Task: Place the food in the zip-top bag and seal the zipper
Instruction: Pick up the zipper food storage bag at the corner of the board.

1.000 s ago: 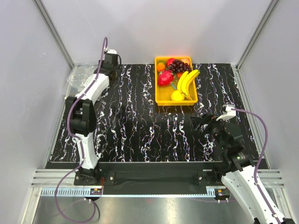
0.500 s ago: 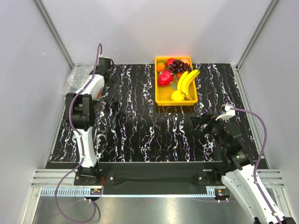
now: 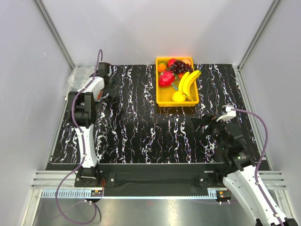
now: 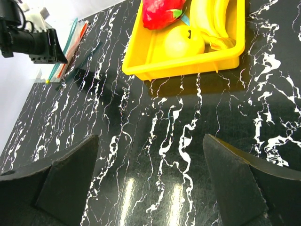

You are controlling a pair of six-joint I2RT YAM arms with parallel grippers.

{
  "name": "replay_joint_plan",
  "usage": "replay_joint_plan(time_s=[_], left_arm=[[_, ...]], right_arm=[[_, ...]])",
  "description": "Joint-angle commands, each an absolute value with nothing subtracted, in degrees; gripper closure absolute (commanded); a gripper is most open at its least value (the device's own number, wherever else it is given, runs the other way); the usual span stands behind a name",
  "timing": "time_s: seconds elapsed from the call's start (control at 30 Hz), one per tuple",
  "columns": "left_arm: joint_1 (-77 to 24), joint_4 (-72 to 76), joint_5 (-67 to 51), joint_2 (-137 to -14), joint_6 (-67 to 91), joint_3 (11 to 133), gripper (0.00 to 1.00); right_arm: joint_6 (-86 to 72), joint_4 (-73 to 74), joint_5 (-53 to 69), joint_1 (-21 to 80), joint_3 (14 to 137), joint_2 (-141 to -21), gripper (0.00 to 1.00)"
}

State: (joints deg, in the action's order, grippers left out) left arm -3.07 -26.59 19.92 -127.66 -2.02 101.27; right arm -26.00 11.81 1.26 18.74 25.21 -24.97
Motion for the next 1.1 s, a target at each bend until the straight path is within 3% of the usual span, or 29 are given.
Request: replay_joint_plan(time_s=[0.0, 0.13, 0.7, 0.87, 1.07], left_arm=[[-1.58, -26.80, 19.78, -129.20, -2.90, 105.29, 0.53], [-0.88, -26.37, 22.14, -129.20, -3.08, 105.56, 0.85], [-2.72, -25.31, 16.96, -109.87, 4.39, 95.99, 0.94], [-5.88, -19.35, 14.24, -97.14, 11.14, 82.81, 0.93], [-17.65, -15.64, 13.35, -84.56, 15.55, 69.79, 0.92]], right_arm=[[-26.63, 9.58, 2.81, 18.81, 24.87, -24.43, 0.00], [-26.81, 9.23, 3.34, 18.81, 24.70, -24.61, 0.00], [-26.28, 7.82, 3.69, 18.81, 24.00, -26.98, 0.00], [-26.19, 6.59, 4.92, 18.90, 24.26, -29.00, 0.00], [-26.37, 6.15, 6.94, 18.90, 26.01, -33.12, 0.00]])
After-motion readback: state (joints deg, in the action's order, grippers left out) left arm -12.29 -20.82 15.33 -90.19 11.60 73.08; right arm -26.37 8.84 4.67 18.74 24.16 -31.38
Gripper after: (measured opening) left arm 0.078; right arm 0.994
